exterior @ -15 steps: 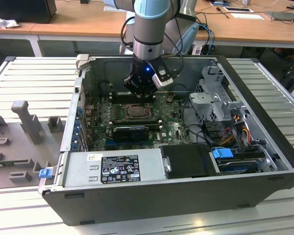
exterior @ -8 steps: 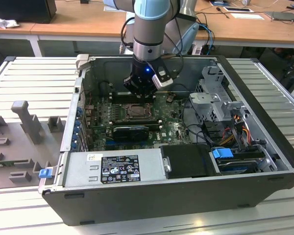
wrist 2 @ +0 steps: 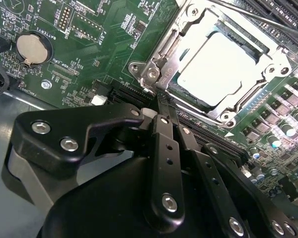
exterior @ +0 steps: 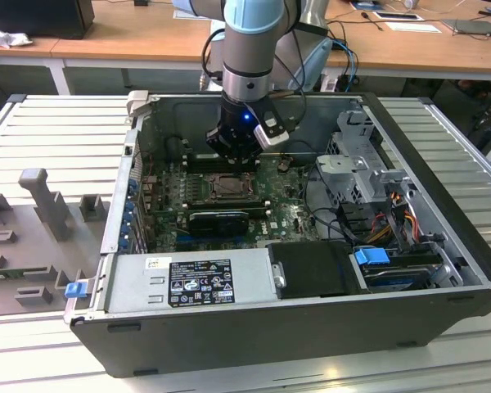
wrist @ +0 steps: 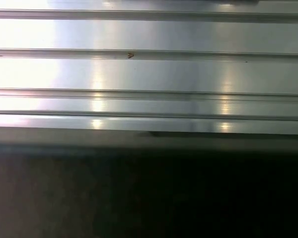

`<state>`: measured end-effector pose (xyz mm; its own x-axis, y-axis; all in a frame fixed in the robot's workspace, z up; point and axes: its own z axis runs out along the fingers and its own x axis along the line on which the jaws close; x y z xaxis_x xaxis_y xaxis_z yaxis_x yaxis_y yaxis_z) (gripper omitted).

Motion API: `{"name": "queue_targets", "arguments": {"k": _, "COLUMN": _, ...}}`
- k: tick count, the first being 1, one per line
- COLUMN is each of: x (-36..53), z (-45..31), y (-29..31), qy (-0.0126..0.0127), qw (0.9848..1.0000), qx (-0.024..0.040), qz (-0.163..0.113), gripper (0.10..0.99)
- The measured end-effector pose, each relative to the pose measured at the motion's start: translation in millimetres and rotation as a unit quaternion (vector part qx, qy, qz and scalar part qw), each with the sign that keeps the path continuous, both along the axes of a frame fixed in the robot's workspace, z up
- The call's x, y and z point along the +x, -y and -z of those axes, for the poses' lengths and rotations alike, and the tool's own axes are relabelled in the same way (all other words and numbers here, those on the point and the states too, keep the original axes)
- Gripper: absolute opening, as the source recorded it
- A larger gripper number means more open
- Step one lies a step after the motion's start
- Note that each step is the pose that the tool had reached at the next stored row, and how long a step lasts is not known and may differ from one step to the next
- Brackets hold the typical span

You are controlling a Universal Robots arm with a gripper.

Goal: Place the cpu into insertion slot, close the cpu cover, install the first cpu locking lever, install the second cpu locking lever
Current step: 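Install the first cpu locking lever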

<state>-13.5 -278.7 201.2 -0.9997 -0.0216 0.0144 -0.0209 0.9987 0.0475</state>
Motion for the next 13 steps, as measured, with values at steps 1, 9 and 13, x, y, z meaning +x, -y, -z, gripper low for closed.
{"name": "queue_targets", "arguments": {"k": 1, "x": 0.0, "z": -0.3, "y": 0.0, "qy": 0.0000, "qw": 1.0000, "qx": 0.0001, "qz": 0.000, "gripper": 0.106}}
{"name": "queue_targets", "arguments": {"k": 9, "x": 0.0, "z": -16.4, "y": 0.0, "qy": 0.0000, "qw": 1.0000, "qx": 0.0000, "qz": 0.000, "gripper": 0.106}}
{"name": "queue_targets", "arguments": {"k": 13, "x": 0.0, "z": -16.4, "y": 2.9, "qy": 0.0000, "qw": 1.0000, "qx": -0.0001, "qz": 0.000, "gripper": 0.106}}
